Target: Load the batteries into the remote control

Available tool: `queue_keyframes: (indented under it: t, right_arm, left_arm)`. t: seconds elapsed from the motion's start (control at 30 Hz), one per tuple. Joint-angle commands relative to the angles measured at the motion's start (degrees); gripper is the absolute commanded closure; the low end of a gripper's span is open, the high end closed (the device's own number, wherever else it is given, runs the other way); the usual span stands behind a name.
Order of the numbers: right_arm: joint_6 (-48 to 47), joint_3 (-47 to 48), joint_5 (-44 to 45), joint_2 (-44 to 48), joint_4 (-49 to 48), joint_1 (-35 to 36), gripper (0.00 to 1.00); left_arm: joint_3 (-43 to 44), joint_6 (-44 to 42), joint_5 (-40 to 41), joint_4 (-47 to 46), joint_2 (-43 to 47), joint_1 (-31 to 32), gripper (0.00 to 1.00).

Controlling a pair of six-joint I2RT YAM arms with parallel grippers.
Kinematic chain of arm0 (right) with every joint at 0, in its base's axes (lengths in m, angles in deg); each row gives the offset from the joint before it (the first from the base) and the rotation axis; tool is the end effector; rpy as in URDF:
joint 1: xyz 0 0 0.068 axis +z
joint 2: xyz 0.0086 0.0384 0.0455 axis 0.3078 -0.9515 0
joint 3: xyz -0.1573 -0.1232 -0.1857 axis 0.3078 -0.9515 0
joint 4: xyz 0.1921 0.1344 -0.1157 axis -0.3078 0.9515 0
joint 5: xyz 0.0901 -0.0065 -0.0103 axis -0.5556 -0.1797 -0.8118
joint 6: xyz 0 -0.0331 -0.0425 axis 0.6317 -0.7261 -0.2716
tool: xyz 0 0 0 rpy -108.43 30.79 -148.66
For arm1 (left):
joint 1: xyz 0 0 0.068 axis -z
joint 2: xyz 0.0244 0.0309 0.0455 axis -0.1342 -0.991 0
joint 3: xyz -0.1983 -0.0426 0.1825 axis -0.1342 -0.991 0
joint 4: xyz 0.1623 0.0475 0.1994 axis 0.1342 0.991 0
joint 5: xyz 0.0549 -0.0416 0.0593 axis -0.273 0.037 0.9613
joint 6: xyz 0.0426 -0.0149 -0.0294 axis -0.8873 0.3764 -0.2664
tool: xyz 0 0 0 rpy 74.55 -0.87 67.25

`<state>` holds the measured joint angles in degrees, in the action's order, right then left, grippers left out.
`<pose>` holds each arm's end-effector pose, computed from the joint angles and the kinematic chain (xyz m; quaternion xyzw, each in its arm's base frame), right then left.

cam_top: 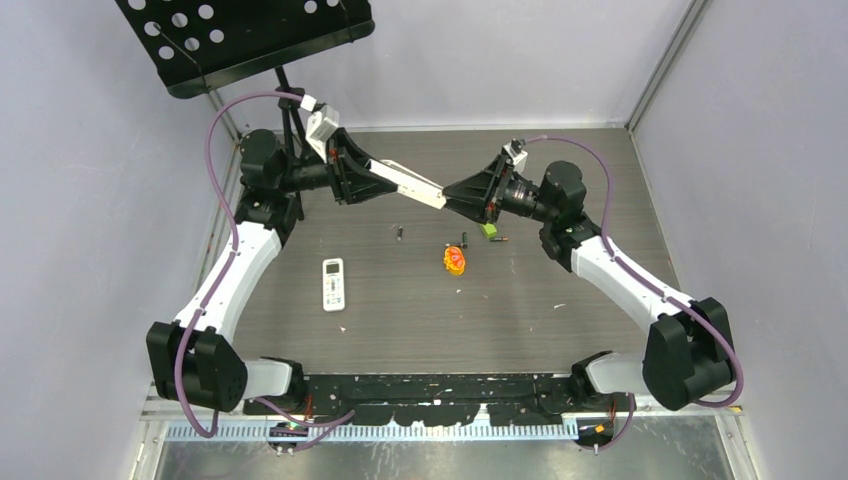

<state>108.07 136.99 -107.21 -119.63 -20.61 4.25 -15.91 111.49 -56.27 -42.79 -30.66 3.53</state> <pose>0.2673 0.1360 0.3288 0.0849 0.6921 0.6895 0.1962 0.2716 -0.0882 0.4108 0.3886 0.5608 -0.5425 0.4901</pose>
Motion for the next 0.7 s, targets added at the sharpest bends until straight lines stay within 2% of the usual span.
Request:
queue_keyframes:
  t: [0.0, 0.23, 0.4, 0.47, 0.5, 0.53, 0.6, 0.67]
  right_arm:
    - [-0.01, 1.65, -1.22, -0.33, -2.1, 0.36, 0.53]
    - [-1.14, 1.62, -0.63, -1.52, -1.47, 0.34, 0.65]
    - [-12.86, 2.99, 4.1, -0.28, 11.76, 0.33, 0.65]
    - [-16.34, 2.54, 5.49, 0.66, 12.36, 0.3, 0.59]
    - [-17.29, 2.12, 6.15, 1.18, 11.76, 0.32, 0.53]
    - [-18.0, 1.81, 6.65, 1.71, 10.98, 0.33, 0.42]
    - [-19.07, 1.04, 6.24, 2.86, 8.08, 0.41, 0.3]
    - [-20.4, 0.52, 4.43, 3.97, 3.85, 0.66, 0.22]
  left_arm:
    - [1.11, -0.25, -0.02, -2.18, 1.02, 0.09, 1.0]
    - [1.02, -1.04, 0.4, -1.11, 0.63, 0.12, 1.0]
    - [-0.16, -4.97, 2.94, 4.83, 0.69, 0.09, 1.0]
    - [-1.57, -5.53, 3.65, 5.18, 1.0, 0.1, 1.0]
    - [-2.14, -5.58, 3.82, 5.18, 1.09, 0.09, 1.0]
    - [-2.52, -5.53, 3.86, 5.18, 1.1, 0.11, 1.0]
    - [-2.9, -5.32, 3.34, 5.1, 1.2, 0.15, 1.0]
    - [-3.43, -4.25, 1.87, 4.01, 1.49, 0.27, 1.0]
